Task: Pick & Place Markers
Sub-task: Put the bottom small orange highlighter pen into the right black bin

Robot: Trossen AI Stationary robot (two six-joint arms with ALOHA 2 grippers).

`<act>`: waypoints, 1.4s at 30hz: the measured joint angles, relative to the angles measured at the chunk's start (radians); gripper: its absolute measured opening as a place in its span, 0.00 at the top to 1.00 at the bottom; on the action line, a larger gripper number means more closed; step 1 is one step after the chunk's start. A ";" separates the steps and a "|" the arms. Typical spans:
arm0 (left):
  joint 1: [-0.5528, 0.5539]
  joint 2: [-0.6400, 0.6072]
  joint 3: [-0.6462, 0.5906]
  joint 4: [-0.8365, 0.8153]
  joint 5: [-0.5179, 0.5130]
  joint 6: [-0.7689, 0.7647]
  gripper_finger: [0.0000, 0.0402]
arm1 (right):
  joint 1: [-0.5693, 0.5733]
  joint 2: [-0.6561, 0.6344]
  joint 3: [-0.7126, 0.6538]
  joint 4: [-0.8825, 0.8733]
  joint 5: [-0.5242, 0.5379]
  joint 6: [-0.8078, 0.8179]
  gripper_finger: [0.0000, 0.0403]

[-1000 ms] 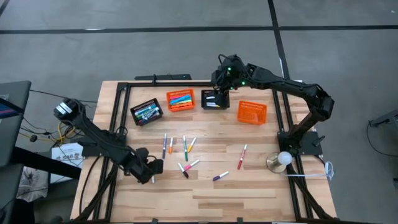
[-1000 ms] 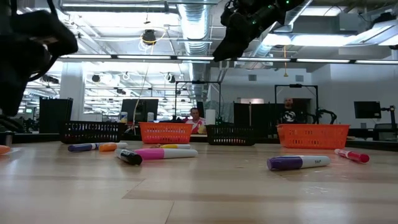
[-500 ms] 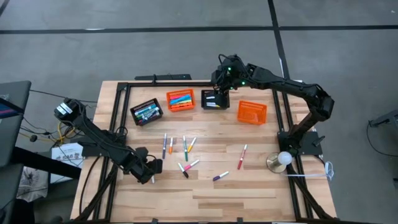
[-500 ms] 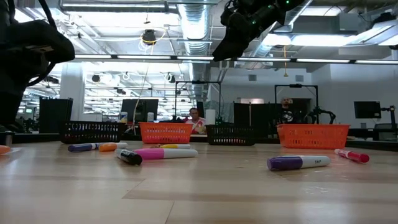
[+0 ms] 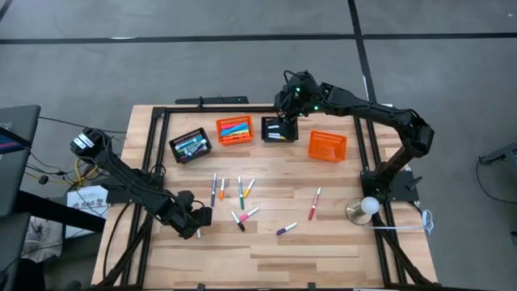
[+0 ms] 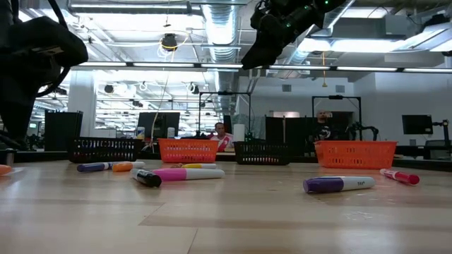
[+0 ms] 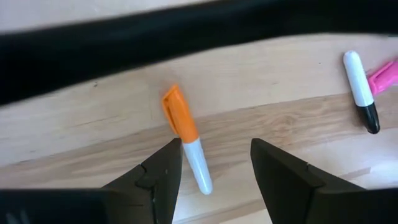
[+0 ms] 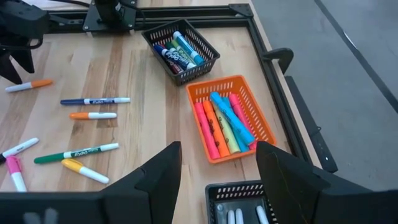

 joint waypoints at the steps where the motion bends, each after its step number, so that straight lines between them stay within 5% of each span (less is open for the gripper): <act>1: -0.001 0.000 0.000 0.001 0.000 0.000 0.53 | 0.000 0.000 0.000 0.000 0.000 0.000 0.51; 30: 0.002 0.000 0.000 0.052 0.021 -0.006 0.53 | 0.000 0.000 0.000 0.000 0.000 -0.007 0.51; 42: 0.017 0.161 0.005 0.099 0.128 -0.057 0.53 | -0.025 0.000 -0.013 0.048 -0.028 -0.019 0.51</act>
